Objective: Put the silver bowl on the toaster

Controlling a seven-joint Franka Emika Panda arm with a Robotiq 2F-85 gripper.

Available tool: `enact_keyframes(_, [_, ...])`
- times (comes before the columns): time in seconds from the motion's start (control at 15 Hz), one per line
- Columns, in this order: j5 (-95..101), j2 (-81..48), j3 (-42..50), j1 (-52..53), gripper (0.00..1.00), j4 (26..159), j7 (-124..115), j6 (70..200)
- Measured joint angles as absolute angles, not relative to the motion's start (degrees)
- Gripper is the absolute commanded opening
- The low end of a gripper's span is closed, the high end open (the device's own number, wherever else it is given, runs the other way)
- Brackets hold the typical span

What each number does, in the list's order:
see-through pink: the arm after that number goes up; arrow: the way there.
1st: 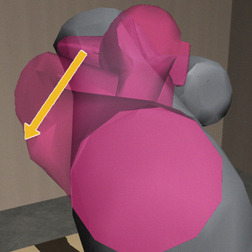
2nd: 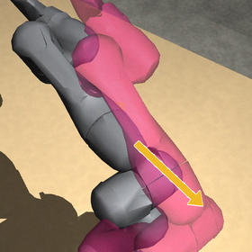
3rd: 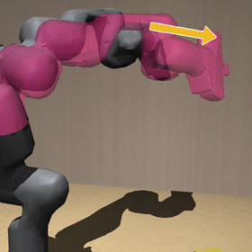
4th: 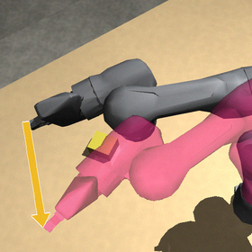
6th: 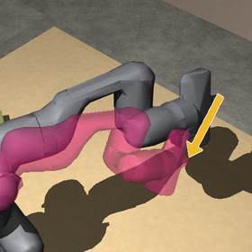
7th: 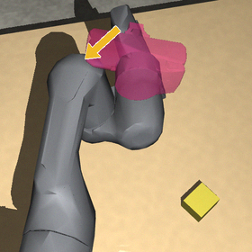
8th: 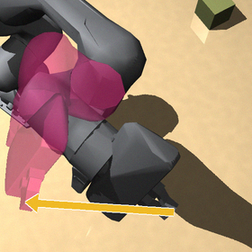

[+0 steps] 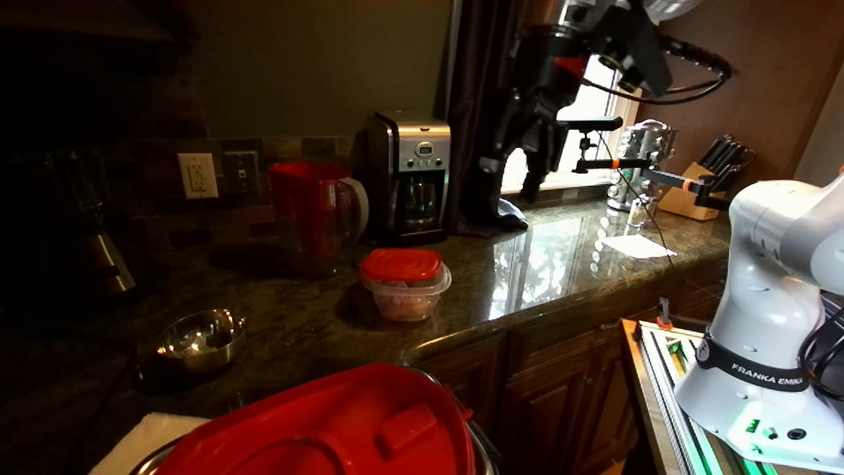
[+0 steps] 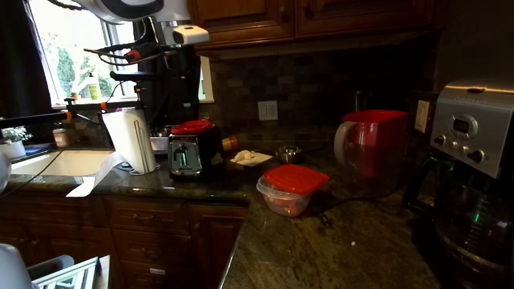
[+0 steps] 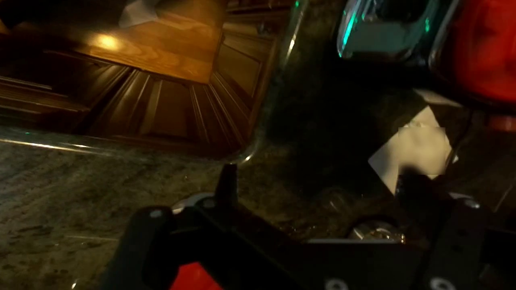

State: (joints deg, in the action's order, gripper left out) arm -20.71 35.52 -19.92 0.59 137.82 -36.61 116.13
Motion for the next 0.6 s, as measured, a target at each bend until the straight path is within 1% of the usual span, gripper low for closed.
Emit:
enact_keyframes(0.13, [-16.6,28.9,-22.7,-1.7,1.00,133.4,-44.3,120.5])
enact_keyframes(0.33, [-11.1,20.6,-23.7,-3.6,1.00,127.8,-51.8,121.3])
enact_keyframes(0.6, [-10.5,18.4,-23.2,-3.4,1.00,126.1,-53.0,121.3])
